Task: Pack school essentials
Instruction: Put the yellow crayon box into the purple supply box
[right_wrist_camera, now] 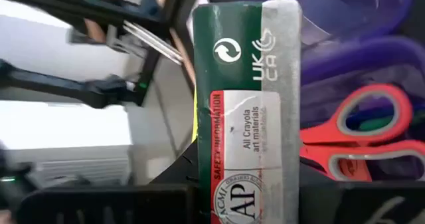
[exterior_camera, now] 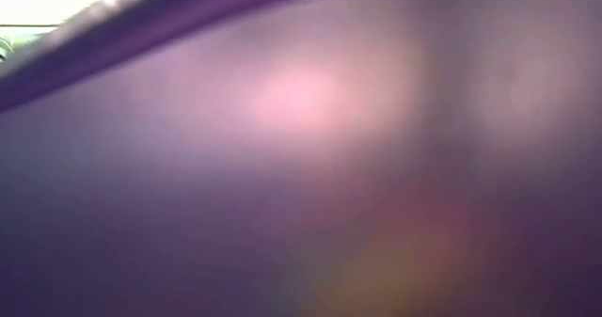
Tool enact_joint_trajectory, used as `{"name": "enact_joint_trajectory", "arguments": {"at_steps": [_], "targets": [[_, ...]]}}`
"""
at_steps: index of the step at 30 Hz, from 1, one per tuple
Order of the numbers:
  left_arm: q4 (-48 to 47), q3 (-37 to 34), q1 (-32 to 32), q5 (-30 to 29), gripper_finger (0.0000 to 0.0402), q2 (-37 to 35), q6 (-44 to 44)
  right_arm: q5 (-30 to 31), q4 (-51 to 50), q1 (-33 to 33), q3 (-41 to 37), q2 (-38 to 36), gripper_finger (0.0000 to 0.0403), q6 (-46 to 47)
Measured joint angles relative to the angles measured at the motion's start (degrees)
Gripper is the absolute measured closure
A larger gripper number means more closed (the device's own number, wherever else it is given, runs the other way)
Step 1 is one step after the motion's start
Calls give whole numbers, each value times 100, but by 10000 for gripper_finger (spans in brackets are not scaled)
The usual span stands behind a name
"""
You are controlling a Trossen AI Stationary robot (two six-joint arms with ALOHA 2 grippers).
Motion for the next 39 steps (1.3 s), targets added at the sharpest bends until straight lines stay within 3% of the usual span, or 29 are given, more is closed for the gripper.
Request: {"name": "enact_joint_trajectory", "arguments": {"at_steps": [5,13,25,39], "targets": [[-54,0,-280,-1,260,-211,-160,0,-754,187,760,611,348,-61],[-126,2,-616,-157,260,-324,-301,-5,-1053,373,1601,1411,348,-300],[-145,2,-713,-173,260,-350,-299,-269,-1027,429,1881,1905,348,-37],[-143,-89,-713,-177,260,-351,-297,-153,-1007,568,2047,2204,348,-141]]}}
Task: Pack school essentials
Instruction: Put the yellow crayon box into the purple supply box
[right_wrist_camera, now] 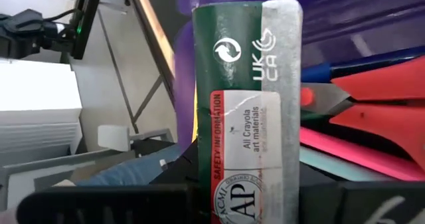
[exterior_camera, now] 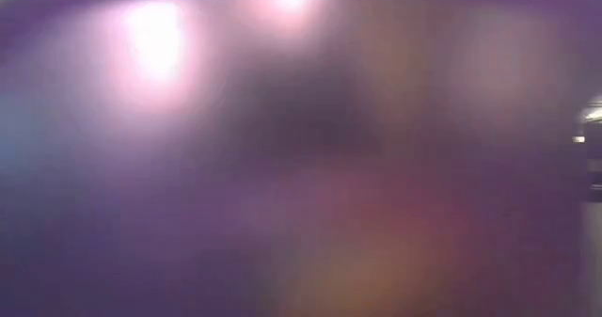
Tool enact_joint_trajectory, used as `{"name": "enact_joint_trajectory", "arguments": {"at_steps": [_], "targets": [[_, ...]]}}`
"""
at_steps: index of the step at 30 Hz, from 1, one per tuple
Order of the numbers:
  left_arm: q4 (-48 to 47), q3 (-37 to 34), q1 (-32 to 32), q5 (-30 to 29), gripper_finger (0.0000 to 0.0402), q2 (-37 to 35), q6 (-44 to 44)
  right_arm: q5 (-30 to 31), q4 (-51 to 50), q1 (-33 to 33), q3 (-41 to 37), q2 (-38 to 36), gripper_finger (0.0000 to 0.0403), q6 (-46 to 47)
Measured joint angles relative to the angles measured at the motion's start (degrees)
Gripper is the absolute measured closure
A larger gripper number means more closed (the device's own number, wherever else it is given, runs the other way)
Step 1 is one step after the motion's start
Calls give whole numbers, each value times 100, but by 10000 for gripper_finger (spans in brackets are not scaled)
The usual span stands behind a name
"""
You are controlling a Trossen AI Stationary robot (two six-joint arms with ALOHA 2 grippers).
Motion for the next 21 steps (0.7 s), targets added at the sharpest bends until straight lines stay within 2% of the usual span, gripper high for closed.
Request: {"name": "enact_joint_trajectory", "arguments": {"at_steps": [10,21], "targets": [[3,-88,0,0,260,-1,-9,29,-28,-4,181,108,343,-369],[5,-90,0,2,260,-1,-7,46,-61,-58,181,108,247,-563]]}}
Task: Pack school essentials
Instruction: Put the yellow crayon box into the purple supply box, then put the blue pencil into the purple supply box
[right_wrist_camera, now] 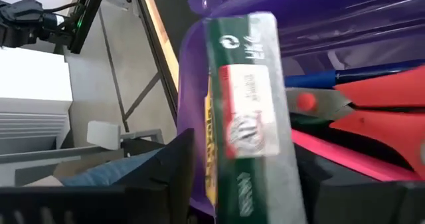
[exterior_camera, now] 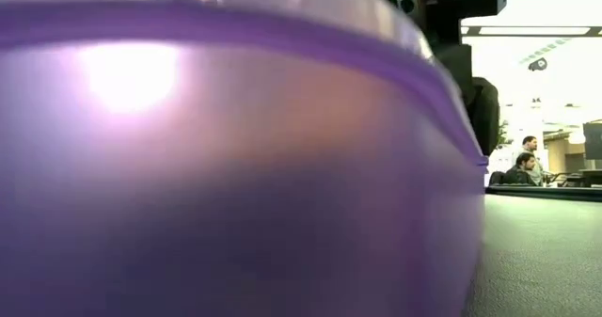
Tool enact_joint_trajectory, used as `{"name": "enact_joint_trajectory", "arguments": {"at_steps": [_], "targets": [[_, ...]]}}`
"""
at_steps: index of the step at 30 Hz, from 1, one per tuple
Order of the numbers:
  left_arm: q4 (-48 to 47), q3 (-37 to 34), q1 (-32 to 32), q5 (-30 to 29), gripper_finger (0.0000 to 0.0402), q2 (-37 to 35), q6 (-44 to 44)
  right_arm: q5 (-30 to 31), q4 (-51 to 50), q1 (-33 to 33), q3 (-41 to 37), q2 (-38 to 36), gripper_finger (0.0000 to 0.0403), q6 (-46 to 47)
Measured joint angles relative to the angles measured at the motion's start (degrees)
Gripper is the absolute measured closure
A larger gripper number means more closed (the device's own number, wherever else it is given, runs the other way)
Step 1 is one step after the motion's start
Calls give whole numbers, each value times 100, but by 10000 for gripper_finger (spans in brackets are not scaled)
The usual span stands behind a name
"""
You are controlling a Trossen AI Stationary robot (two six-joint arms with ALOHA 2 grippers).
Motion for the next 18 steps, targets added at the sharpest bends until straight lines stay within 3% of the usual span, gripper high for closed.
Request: {"name": "enact_joint_trajectory", "arguments": {"at_steps": [6,15,18], "targets": [[2,-4,0,0,260,2,0,105,-845,-106,-11,-329,223,-196],[7,-9,0,2,260,2,1,455,-1936,-198,-11,-1158,221,-655],[6,-9,0,2,260,0,1,466,-2718,-178,-11,-1516,221,-714]]}}
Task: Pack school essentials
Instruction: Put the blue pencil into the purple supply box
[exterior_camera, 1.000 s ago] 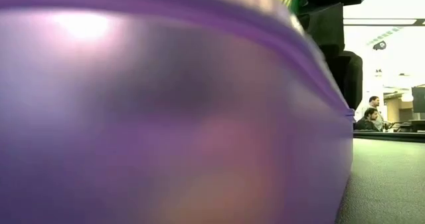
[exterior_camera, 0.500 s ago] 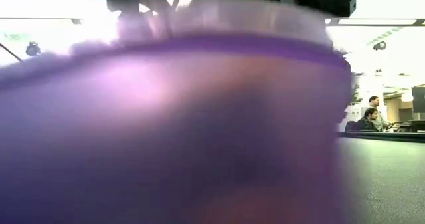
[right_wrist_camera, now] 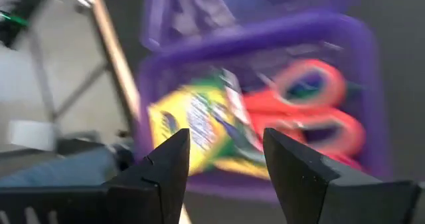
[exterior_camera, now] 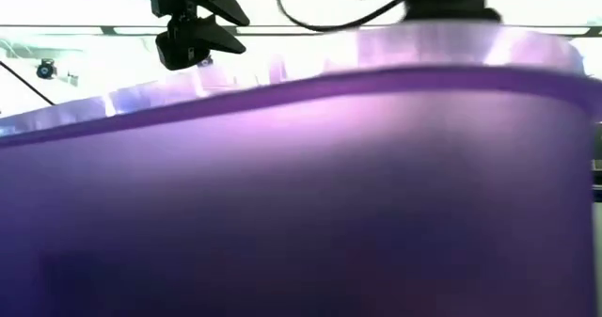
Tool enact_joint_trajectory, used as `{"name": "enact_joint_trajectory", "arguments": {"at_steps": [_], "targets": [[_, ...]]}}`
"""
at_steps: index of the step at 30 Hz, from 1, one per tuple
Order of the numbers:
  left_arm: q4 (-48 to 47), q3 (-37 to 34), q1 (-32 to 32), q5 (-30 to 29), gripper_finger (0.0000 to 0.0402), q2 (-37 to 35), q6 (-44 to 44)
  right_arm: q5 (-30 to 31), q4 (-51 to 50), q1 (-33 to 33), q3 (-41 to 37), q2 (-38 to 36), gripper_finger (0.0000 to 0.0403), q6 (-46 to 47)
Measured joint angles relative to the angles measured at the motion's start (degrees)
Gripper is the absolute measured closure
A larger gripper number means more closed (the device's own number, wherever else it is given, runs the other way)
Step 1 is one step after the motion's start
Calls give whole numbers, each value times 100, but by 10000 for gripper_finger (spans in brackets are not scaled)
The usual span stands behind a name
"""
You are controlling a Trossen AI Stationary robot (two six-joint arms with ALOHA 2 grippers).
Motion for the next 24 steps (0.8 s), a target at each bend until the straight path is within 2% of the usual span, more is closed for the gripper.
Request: {"name": "enact_joint_trajectory", "arguments": {"at_steps": [4,8,12,17,24], "targets": [[0,-6,0,1,260,-1,0,-127,-1419,361,2,-364,225,258],[1,-34,0,2,260,1,0,-376,-2203,1009,2,-502,233,766],[-5,-61,0,1,260,1,2,-382,-2294,1666,2,-319,241,852],[3,-63,0,2,260,2,4,-356,-2345,2320,2,48,251,-73],[17,-63,0,0,260,2,4,-182,-2645,2563,-50,476,254,-146]]}}
